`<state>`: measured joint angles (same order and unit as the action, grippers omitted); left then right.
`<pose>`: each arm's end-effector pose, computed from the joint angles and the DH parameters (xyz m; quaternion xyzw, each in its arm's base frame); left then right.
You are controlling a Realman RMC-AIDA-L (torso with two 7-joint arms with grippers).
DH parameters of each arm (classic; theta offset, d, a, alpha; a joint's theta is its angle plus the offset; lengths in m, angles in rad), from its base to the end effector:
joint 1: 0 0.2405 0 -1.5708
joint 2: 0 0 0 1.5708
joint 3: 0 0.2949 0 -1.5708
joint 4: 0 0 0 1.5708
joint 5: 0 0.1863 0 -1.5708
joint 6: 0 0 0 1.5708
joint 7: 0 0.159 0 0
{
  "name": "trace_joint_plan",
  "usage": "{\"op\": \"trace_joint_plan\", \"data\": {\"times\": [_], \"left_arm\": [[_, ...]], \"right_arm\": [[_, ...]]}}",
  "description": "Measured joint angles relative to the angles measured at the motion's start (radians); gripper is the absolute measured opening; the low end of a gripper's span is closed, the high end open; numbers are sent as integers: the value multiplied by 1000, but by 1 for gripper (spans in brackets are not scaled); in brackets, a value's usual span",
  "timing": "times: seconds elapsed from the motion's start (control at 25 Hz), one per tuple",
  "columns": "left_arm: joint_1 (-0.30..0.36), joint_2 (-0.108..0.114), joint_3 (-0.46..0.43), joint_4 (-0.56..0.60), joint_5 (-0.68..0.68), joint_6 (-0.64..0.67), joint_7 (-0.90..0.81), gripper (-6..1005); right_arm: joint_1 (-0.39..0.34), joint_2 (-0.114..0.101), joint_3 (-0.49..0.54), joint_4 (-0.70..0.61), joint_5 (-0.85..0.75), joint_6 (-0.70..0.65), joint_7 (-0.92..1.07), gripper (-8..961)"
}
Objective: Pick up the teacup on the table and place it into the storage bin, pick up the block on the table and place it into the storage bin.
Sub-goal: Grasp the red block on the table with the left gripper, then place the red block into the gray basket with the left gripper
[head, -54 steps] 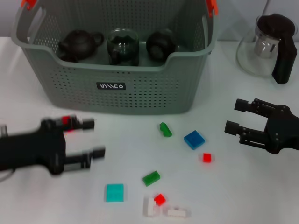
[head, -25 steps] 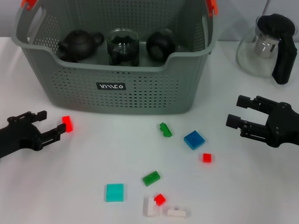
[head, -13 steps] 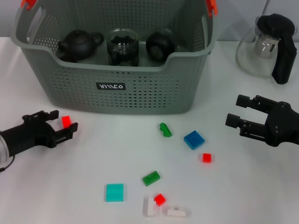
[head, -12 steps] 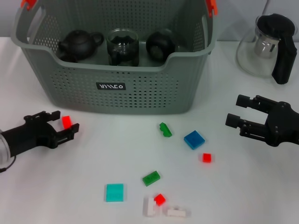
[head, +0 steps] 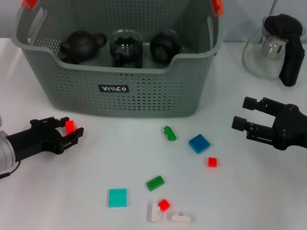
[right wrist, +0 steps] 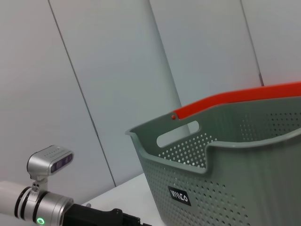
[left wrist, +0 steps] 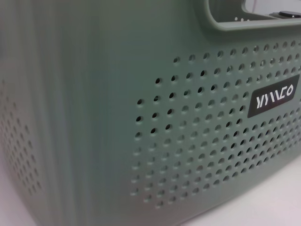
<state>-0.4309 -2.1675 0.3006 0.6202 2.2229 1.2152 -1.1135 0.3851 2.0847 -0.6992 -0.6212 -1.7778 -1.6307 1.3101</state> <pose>-0.3681 0.3155 -0.0415 -0.8845 -0.2903 -0.1357 0.3390 0.2873 0.2978 -0.0206 -0.8951 0.2389 0.3401 0.1612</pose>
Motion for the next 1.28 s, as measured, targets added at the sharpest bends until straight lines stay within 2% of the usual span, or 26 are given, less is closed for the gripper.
{"op": "trace_joint_plan", "data": {"times": [0.12,0.32,0.6,0.68,0.76,0.96,1.12,1.28], "left_arm": [[0,0,4,2,3,-3,-4,541],[-2,0,13,4,3,-20,-5,297],[0,0,14,17,4,14,-23,288],[5,4,14,37,4,58,-40,286],[14,11,12,72,5,156,-61,283],[14,72,-55,123,-2,464,-154,279],[-33,113,-151,117,-22,723,-211,275],[-106,139,-166,75,-144,783,-338,272]], "right_arm": [[0,0,0,0,0,0,0,807],[0,0,0,0,0,0,1,807],[0,0,0,0,0,-4,1,807],[0,0,0,0,0,-5,1,807],[0,-1,0,0,0,-6,1,807],[0,-1,0,0,1,-8,2,807],[6,-2,-3,0,1,-9,2,807],[8,-1,-6,0,1,-8,0,806]]}}
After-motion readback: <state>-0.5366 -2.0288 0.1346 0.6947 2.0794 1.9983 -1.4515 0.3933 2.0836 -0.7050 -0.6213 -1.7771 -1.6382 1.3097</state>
